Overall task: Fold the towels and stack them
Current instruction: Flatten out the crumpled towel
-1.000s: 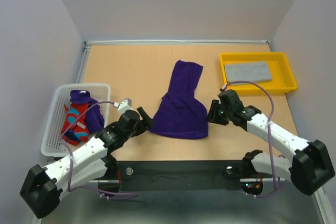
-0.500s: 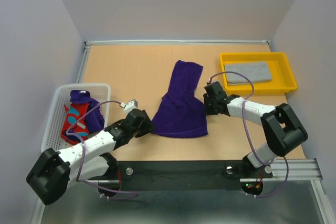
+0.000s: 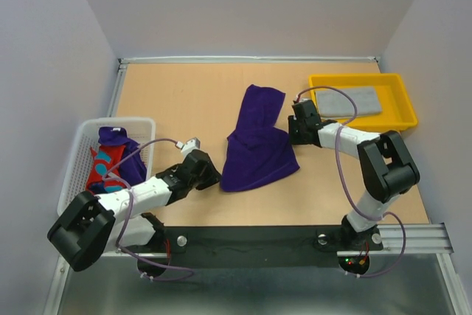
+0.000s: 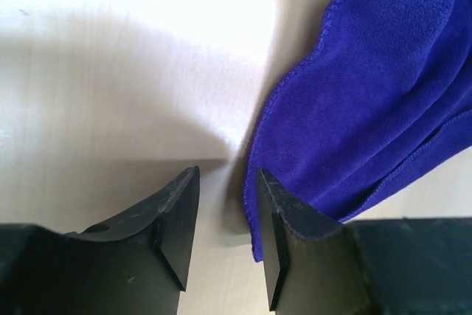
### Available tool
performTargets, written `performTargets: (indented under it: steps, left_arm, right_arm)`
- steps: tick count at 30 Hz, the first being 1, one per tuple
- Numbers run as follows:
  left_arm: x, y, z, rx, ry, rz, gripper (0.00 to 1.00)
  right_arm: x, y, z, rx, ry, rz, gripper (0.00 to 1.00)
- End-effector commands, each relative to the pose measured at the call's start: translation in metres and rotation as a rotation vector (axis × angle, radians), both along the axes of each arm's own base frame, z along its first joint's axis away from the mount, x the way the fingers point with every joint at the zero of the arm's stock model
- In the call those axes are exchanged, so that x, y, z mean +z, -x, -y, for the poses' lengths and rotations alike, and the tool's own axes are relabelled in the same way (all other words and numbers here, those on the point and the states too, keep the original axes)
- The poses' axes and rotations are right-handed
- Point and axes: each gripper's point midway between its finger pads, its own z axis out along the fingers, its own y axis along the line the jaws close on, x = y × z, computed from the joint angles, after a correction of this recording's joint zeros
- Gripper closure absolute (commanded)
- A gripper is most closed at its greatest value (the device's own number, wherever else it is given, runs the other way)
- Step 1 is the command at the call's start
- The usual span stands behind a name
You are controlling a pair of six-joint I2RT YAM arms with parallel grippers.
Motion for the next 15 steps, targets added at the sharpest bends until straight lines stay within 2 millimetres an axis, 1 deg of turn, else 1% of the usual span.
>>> performTargets:
  steps: [1,2,3,4,5,6,8,9,11,15]
  left_arm:
    - [0.016,-0.008,0.017,-0.04,0.06,0.021,0.53]
    - [0.016,-0.006,0.019,-0.046,0.067,0.018,0.53]
    - [0.016,-0.004,0.019,-0.051,0.075,0.018,0.53]
    - [0.016,-0.003,0.02,-0.055,0.08,0.015,0.53]
    - [0.017,-0.001,0.021,-0.065,0.087,0.012,0.53]
    - [0.016,0.001,0.021,-0.068,0.089,0.011,0.53]
    - [0.015,0.004,0.021,-0.08,0.093,0.005,0.53]
    - [0.015,0.005,0.022,-0.085,0.095,0.003,0.55]
    - [0.013,0.007,0.023,-0.093,0.094,-0.006,0.56]
    - [0.01,0.007,0.026,-0.107,0.088,-0.013,0.57]
  right_arm:
    - [0.02,0.012,-0.011,-0.028,-0.106,0.005,0.61]
    - [0.022,0.018,-0.013,-0.031,-0.131,-0.006,0.59]
    - [0.03,0.023,-0.011,-0.045,-0.147,-0.001,0.57]
    - [0.031,0.027,-0.01,-0.059,-0.157,-0.005,0.55]
    - [0.03,0.036,-0.013,-0.058,-0.182,-0.024,0.55]
    - [0.038,0.039,-0.014,-0.047,-0.205,-0.011,0.55]
    - [0.041,0.047,-0.02,-0.014,-0.238,-0.022,0.55]
    - [0.04,0.053,-0.023,0.008,-0.257,-0.041,0.55]
    - [0.041,0.061,-0.027,0.036,-0.279,-0.057,0.57]
    - [0.031,0.076,-0.032,0.07,-0.301,-0.118,0.58]
